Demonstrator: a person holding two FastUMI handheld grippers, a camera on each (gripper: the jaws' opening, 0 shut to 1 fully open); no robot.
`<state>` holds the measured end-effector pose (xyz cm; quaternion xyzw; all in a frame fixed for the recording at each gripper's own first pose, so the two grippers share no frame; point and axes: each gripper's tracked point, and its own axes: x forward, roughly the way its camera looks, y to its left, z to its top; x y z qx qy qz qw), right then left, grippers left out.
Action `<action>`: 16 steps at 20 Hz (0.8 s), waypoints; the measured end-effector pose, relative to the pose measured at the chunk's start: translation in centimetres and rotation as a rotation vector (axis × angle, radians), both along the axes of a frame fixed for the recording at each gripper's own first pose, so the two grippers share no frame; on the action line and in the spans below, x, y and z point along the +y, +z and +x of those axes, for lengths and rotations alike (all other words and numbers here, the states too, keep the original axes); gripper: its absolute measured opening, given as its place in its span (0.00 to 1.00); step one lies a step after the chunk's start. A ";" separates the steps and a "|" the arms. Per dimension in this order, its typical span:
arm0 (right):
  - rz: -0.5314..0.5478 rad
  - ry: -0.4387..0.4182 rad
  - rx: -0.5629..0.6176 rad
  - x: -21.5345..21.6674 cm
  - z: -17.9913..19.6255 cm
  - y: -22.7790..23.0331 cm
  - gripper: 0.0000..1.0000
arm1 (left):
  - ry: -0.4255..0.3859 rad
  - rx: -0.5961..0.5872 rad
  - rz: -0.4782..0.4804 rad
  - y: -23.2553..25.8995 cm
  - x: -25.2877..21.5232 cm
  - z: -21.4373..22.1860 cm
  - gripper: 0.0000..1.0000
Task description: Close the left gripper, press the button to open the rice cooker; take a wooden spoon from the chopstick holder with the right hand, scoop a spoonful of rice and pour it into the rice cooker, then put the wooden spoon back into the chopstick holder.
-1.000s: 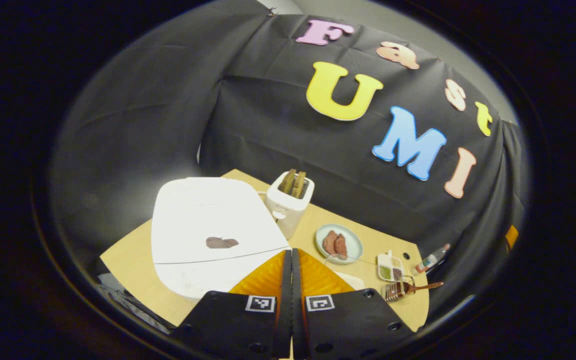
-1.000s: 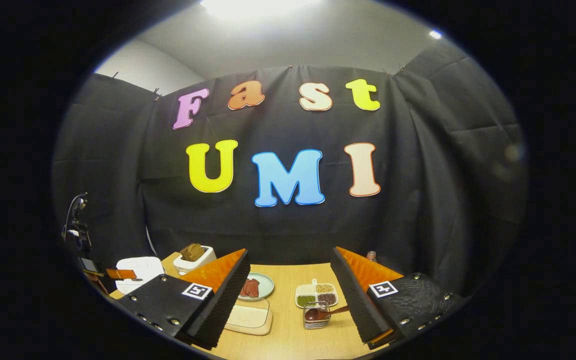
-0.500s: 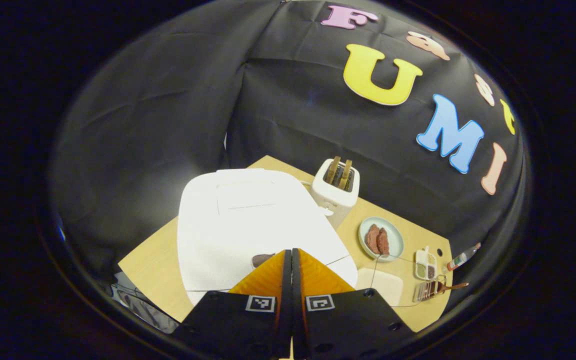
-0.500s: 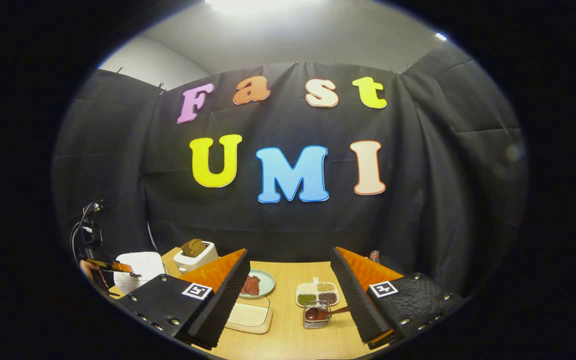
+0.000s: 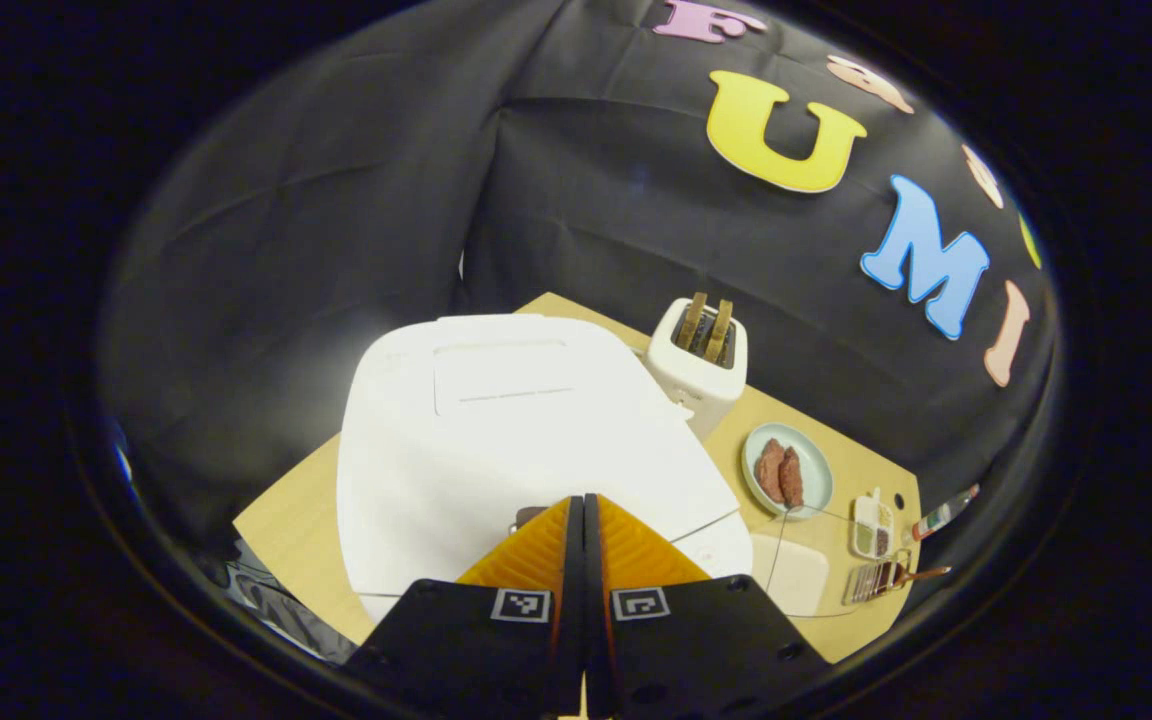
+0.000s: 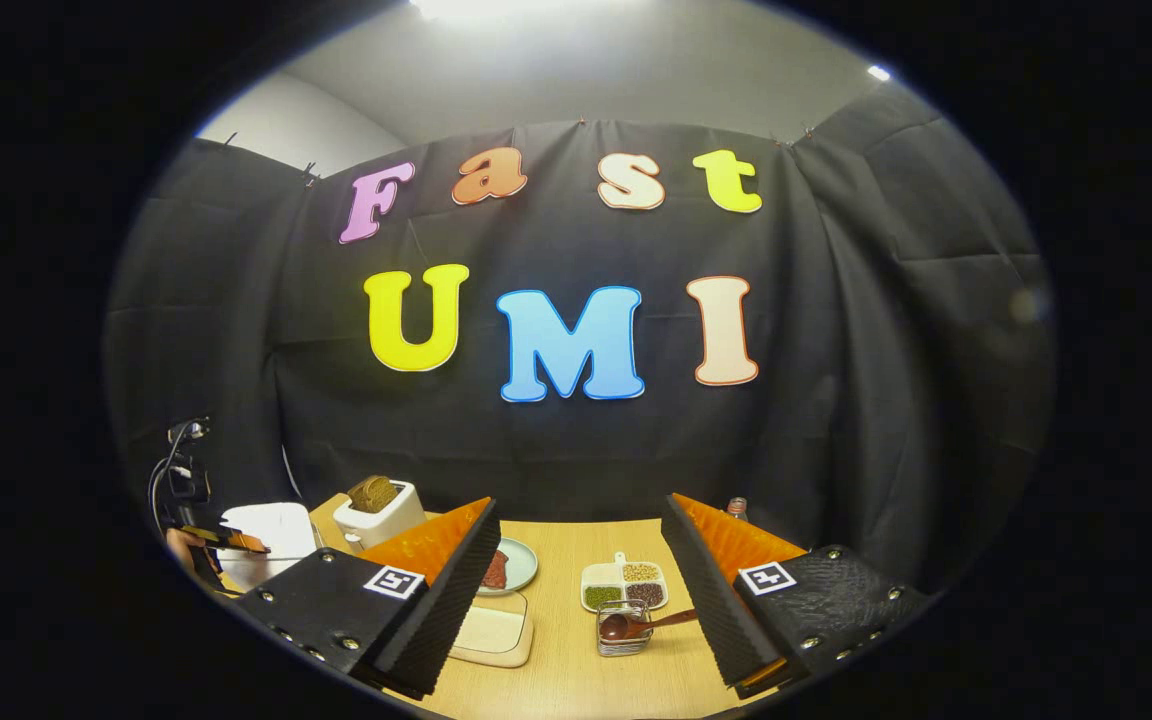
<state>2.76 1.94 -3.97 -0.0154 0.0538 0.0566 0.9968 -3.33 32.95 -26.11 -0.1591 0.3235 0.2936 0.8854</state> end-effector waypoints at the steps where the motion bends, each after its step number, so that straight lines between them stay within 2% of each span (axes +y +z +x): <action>1: -0.004 0.001 -0.003 0.1 0.1 0.1 0.99 | 0.001 -0.032 0.025 1.3 0.2 0.3 0.09; 5: -0.001 0.016 -0.008 0.5 0.2 0.2 0.99 | -0.030 -0.202 0.155 9.1 0.1 2.1 0.14; 8: -0.004 0.027 -0.010 0.8 0.2 0.1 0.99 | -0.036 -0.324 0.237 14.6 0.1 2.8 0.61; 10: -0.001 0.031 -0.014 0.8 0.0 0.2 0.99 | -0.050 -0.371 0.237 16.4 -0.9 2.7 0.74; 13: 0.001 0.028 -0.019 0.4 -0.1 0.3 0.99 | -0.075 -0.476 0.303 20.6 -2.5 2.0 0.80; 16: 0.006 0.023 -0.021 0.0 -0.2 0.3 0.99 | -0.081 -0.617 0.469 26.2 -4.3 0.8 0.84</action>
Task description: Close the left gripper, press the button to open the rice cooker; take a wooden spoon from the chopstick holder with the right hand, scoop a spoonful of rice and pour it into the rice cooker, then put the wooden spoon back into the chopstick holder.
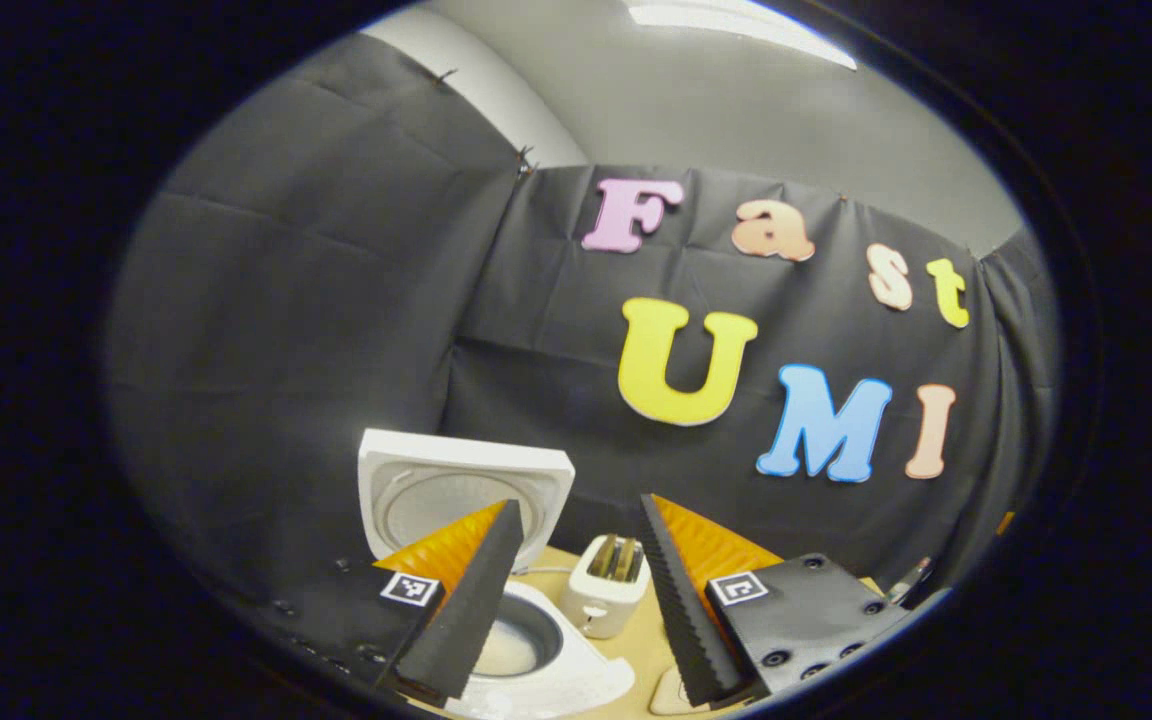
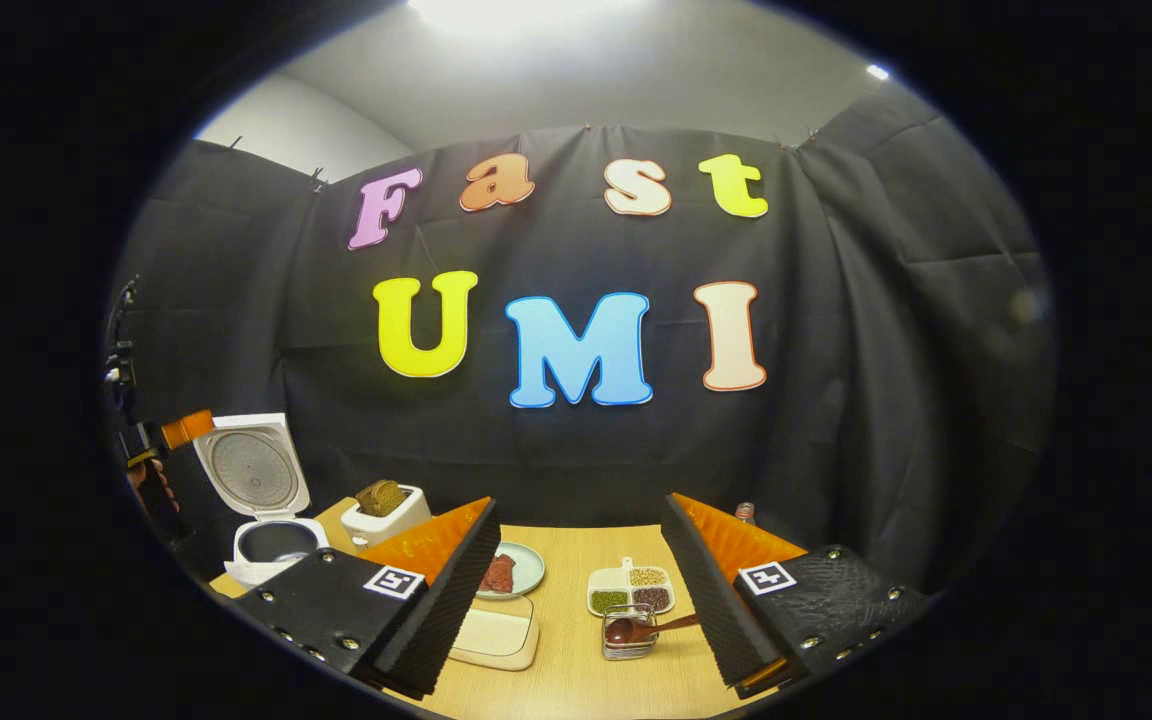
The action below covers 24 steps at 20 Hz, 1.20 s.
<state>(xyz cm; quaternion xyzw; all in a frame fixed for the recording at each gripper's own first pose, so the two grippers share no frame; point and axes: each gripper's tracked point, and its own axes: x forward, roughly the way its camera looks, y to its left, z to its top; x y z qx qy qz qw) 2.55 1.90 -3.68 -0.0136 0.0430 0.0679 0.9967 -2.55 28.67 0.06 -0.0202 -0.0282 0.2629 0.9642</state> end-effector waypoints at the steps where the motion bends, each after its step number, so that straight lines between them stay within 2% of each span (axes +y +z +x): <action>1: 0.001 -0.001 -0.002 -0.2 -0.1 0.1 0.99 | 0.020 -0.027 0.053 1.1 -0.4 -0.7 0.85; 2: 0.001 -0.003 -0.004 -0.2 -0.1 0.2 0.99 | 0.031 -0.026 0.090 1.7 -0.8 -1.2 0.85; 4: 0.004 -0.006 -0.005 -0.5 -0.1 0.1 0.99 | -0.003 -0.003 0.117 1.3 -2.9 -1.1 0.82; 6: 0.003 -0.005 -0.008 -0.9 -0.1 0.0 0.99 | -0.037 -0.003 0.141 2.2 -4.6 -1.0 0.85; 7: -0.001 -0.009 -0.013 -1.2 -0.1 0.1 0.99 | -0.051 -0.001 0.149 2.3 -5.2 -1.0 0.83; 13: -0.005 -0.056 -0.026 -4.0 0.8 -1.1 0.99 | -0.144 0.004 0.128 1.4 -9.9 -0.5 0.82; 17: 0.003 -0.080 0.004 -6.1 2.0 -4.3 0.99 | -0.216 0.046 0.107 -0.7 -13.0 0.2 0.82; 19: 0.017 -0.098 0.026 -7.3 2.9 -6.3 0.99 | -0.271 0.050 0.099 -1.2 -14.8 0.4 0.89; 20: 0.020 -0.106 0.029 -7.9 3.4 -7.3 0.96 | -0.287 0.061 0.100 -1.7 -15.3 0.4 0.87; 21: 0.013 -0.115 0.033 -8.5 3.7 -8.4 0.99 | -0.291 0.073 0.105 -1.9 -15.5 0.4 0.86; 22: -0.001 -0.122 0.036 -9.1 4.4 -9.5 0.99 | -0.293 0.089 0.111 -2.3 -15.8 0.3 0.97; 23: -0.025 -0.127 0.047 -9.7 4.9 -10.7 0.99 | -0.292 0.102 0.116 -2.6 -16.0 0.3 0.89; 24: -0.050 -0.133 0.062 -10.4 5.6 -12.0 0.99 | -0.293 0.113 0.116 -2.8 -16.2 0.2 0.89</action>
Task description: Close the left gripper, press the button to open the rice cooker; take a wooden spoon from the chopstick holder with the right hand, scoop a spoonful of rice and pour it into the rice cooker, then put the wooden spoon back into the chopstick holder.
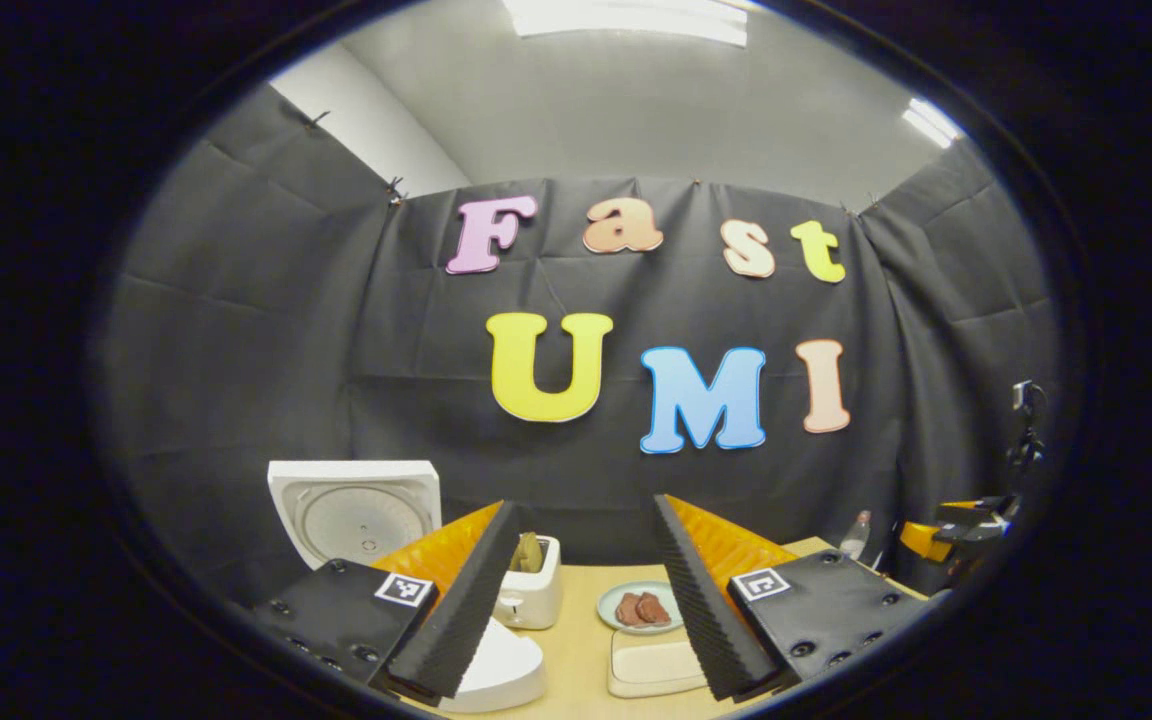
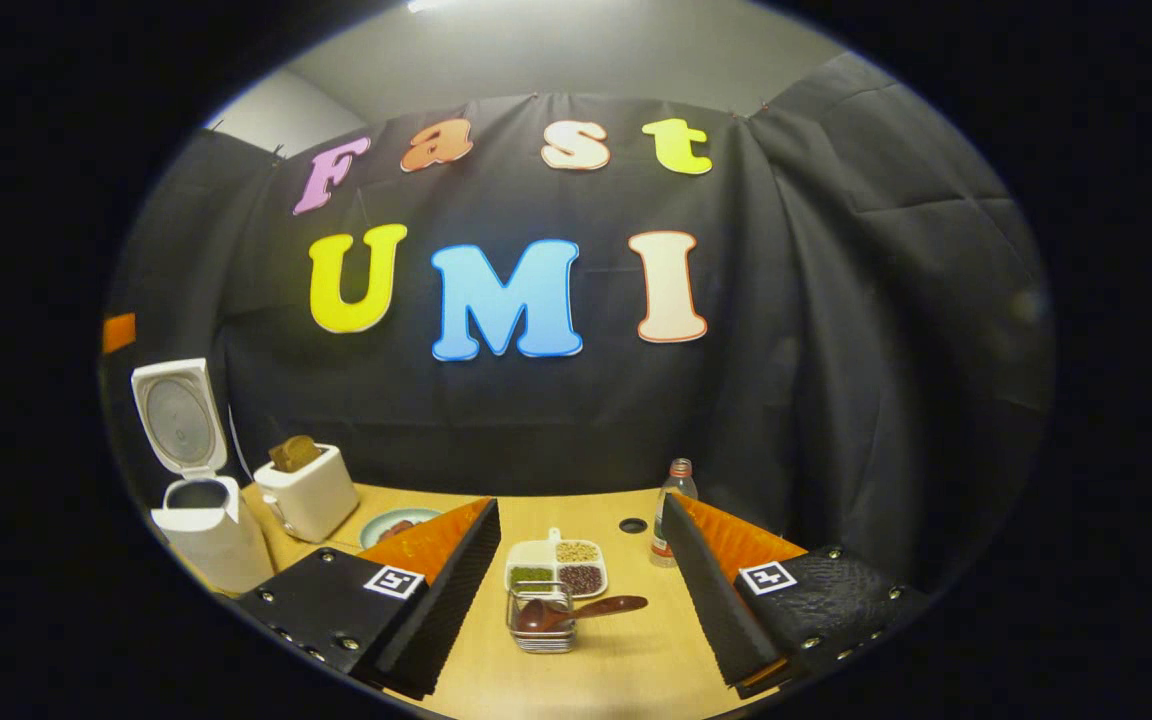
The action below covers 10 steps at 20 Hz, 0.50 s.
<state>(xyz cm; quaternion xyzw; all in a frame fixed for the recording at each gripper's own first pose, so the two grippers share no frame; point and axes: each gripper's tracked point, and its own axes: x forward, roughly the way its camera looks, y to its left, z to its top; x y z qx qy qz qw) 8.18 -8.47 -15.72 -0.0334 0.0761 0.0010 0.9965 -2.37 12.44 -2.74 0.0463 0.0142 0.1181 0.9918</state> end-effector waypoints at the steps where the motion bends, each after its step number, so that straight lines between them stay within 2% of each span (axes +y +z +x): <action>1: -0.004 -0.002 0.002 -0.5 0.5 -0.7 0.99 | -0.003 0.007 -0.002 -0.1 -0.4 -0.1 0.93; 2: 0.001 -0.005 0.006 -0.9 0.9 -1.3 0.99 | -0.006 0.019 0.000 -0.7 -0.7 -0.1 0.97; 7: 0.066 -0.020 0.061 -2.6 3.9 -6.5 0.99 | -0.028 0.061 -0.009 -1.8 -2.3 0.7 0.97; 8: 0.088 -0.013 0.062 -2.7 4.5 -7.4 0.99 | -0.030 0.073 -0.015 -2.2 -2.6 1.0 0.89; 10: 0.114 -0.017 0.074 -3.1 6.0 -9.2 0.99 | -0.034 0.087 -0.036 -2.7 -3.1 2.0 0.97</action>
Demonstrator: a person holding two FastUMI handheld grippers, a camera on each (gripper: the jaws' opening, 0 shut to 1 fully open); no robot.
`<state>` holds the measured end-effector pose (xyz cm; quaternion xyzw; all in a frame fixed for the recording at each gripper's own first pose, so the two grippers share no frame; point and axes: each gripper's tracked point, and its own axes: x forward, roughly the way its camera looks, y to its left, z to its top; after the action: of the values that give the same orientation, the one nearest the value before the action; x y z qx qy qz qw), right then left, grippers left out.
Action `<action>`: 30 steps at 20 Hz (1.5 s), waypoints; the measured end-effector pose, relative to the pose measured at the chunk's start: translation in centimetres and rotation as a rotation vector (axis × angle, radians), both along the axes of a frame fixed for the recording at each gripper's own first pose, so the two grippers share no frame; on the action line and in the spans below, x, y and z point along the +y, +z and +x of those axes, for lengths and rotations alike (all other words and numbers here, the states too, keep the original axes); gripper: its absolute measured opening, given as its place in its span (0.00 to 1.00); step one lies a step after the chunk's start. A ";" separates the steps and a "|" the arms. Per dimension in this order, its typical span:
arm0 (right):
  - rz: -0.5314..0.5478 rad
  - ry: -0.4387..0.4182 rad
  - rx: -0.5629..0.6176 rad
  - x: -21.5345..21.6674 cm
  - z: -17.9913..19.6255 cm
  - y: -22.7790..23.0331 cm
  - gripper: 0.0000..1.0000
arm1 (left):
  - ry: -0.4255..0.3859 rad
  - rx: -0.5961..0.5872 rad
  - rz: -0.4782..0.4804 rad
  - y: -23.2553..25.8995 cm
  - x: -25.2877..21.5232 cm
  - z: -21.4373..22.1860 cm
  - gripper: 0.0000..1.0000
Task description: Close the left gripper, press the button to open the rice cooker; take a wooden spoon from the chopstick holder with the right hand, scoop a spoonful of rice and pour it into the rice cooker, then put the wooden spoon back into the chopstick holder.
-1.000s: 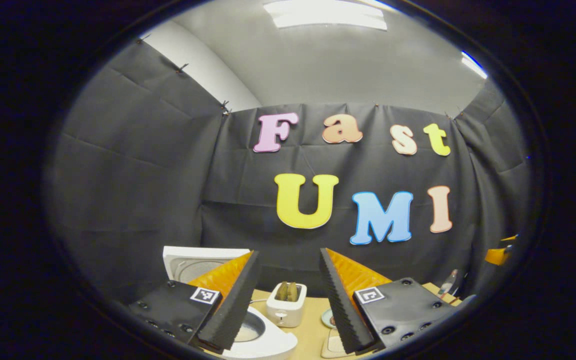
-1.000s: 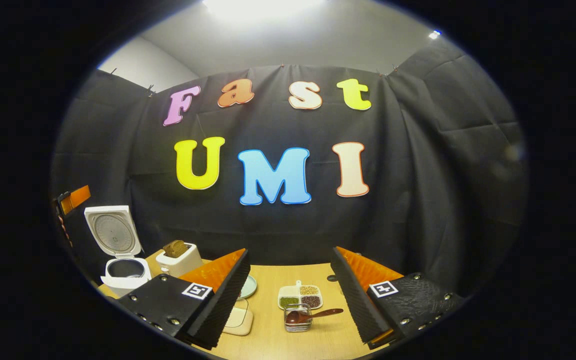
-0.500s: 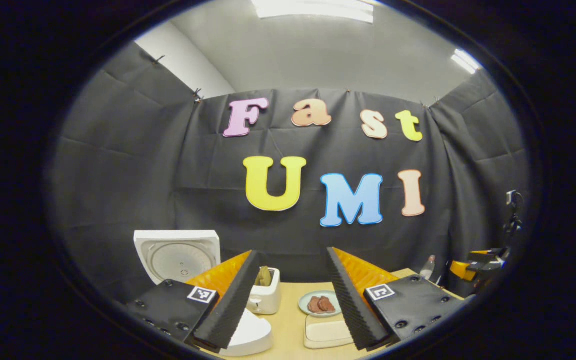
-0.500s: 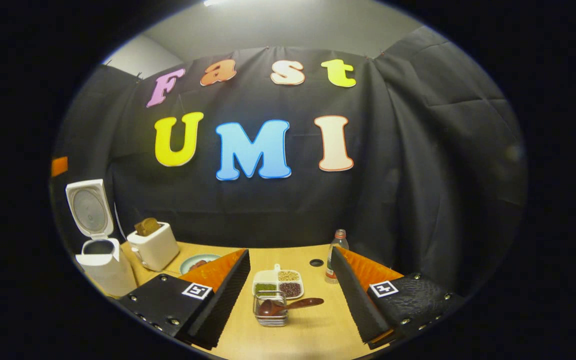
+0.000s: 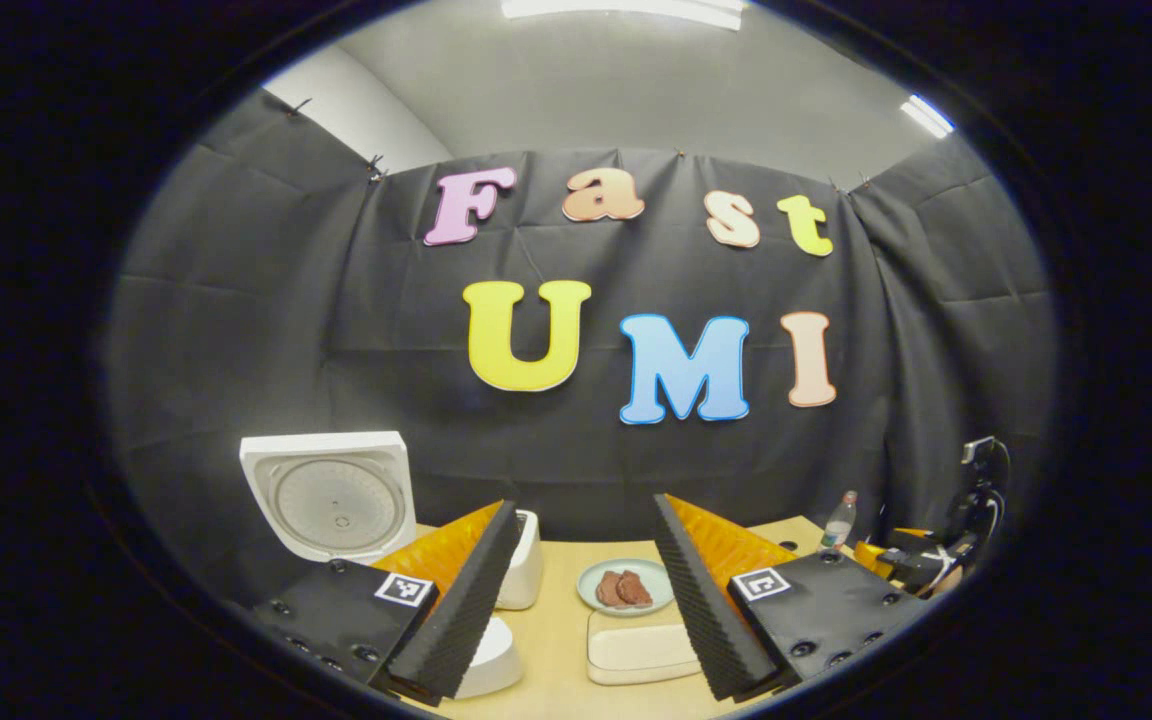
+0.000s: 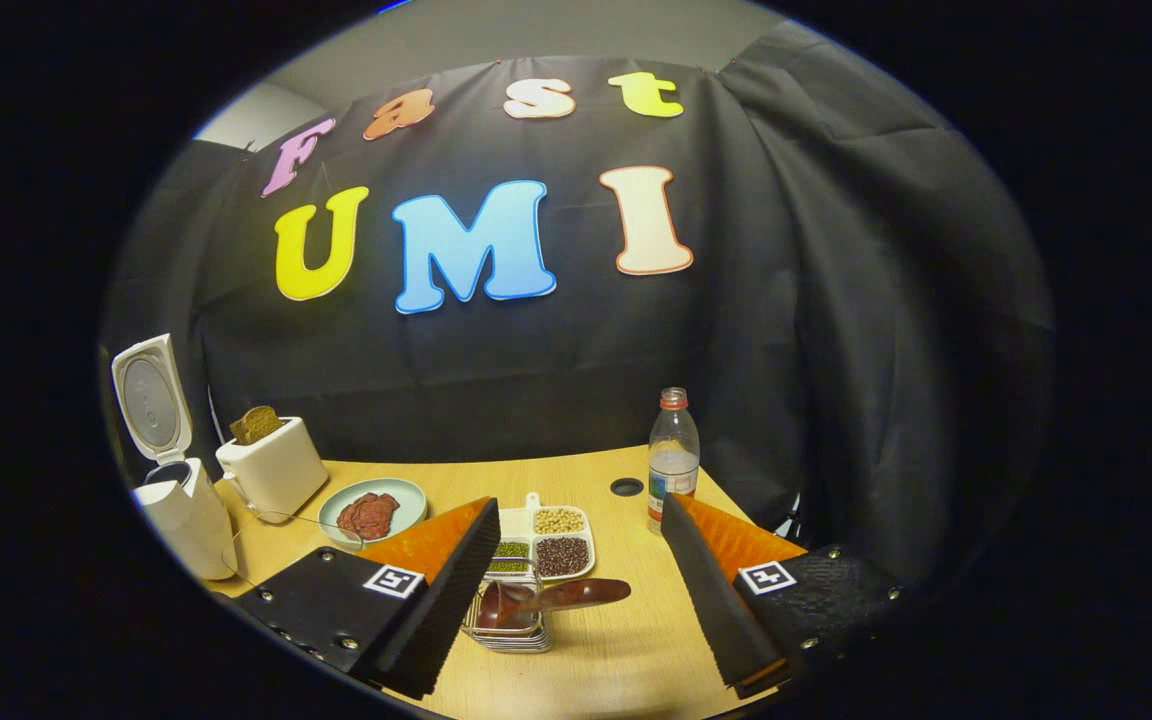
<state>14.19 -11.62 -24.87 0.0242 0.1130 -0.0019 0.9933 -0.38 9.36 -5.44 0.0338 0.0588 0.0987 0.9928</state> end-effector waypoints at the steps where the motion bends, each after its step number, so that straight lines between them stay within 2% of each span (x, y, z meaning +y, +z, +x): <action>1: 0.015 -0.002 0.013 -0.2 0.6 -1.1 0.99 | -0.007 0.006 -0.013 -0.2 -0.4 0.4 0.97; 4: 0.057 -0.006 0.043 -0.5 2.1 -3.9 0.99 | -0.018 0.044 -0.029 -1.6 -1.1 1.2 0.97; 6: 0.082 -0.001 0.070 -0.3 2.7 -5.7 0.99 | -0.017 0.057 -0.023 -2.1 -1.3 1.3 0.89; 7: 0.099 0.005 0.080 0.0 2.7 -6.2 0.99 | -0.017 0.067 -0.016 -2.5 -1.4 1.3 0.89; 8: 0.113 0.015 0.084 0.4 2.9 -6.5 0.99 | -0.013 0.086 -0.004 -3.1 -1.3 1.5 0.93; 9: 0.117 0.028 0.088 0.9 3.0 -6.8 0.99 | -0.017 0.106 0.005 -4.0 -1.4 1.5 0.93; 10: 0.110 0.023 0.096 1.0 3.1 -7.4 0.94 | -0.023 0.127 0.009 -4.7 -1.6 1.5 0.93; 11: 0.113 0.026 0.101 1.3 3.2 -7.6 0.84 | -0.028 0.143 0.010 -5.4 -1.7 1.4 0.94; 13: 0.155 0.046 0.090 2.3 3.6 -6.9 0.57 | -0.037 0.149 0.008 -5.6 -2.1 1.3 0.97; 14: 0.189 0.068 0.080 3.0 3.4 -6.4 0.40 | -0.040 0.145 0.010 -5.4 -2.2 1.2 0.97; 15: 0.202 0.081 0.086 4.0 3.3 -6.2 0.33 | -0.042 0.143 0.014 -5.3 -2.2 1.1 0.97; 16: 0.192 0.093 0.089 4.9 3.0 -6.0 0.20 | -0.043 0.136 0.020 -5.1 -2.2 0.9 0.89; 17: 0.173 0.085 0.093 5.1 3.1 -6.0 0.18 | -0.046 0.128 0.025 -4.7 -2.1 0.8 0.89; 18: 0.168 0.086 0.095 5.6 2.8 -5.2 0.13 | -0.048 0.119 0.029 -4.3 -2.2 0.6 0.97; 19: 0.172 0.085 0.088 6.0 2.7 -4.2 0.13 | -0.052 0.108 0.032 -4.0 -2.3 0.2 0.97; 21: 0.175 0.094 0.069 6.8 2.5 -1.7 0.13 | -0.063 0.080 0.029 -3.1 -2.2 0.0 0.89; 22: 0.156 0.093 0.062 7.3 2.3 -0.7 0.18 | -0.065 0.068 0.023 -2.7 -2.2 -0.3 0.93; 23: 0.136 0.095 0.052 7.6 2.0 0.4 0.18 | -0.067 0.055 0.016 -2.5 -1.9 -0.5 0.89; 27: 0.167 0.142 0.006 9.8 0.3 6.2 0.17 | -0.066 0.017 0.022 -1.5 -0.5 -1.2 0.89; 28: 0.184 0.162 0.000 10.8 -0.3 7.4 0.17 | -0.066 0.009 0.027 -1.1 -0.1 -1.5 0.97; 29: 0.195 0.178 -0.005 11.7 -0.6 8.3 0.17 | -0.065 0.001 0.029 -1.0 0.1 -1.9 0.97; 30: 0.201 0.197 -0.010 12.8 -0.9 9.2 0.17 | -0.063 -0.006 0.029 -1.0 0.4 -2.1 0.89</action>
<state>13.29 1.19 -15.65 0.1123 0.1096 0.1070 0.9818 -2.46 9.78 -6.44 0.0499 0.0535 0.0685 0.9950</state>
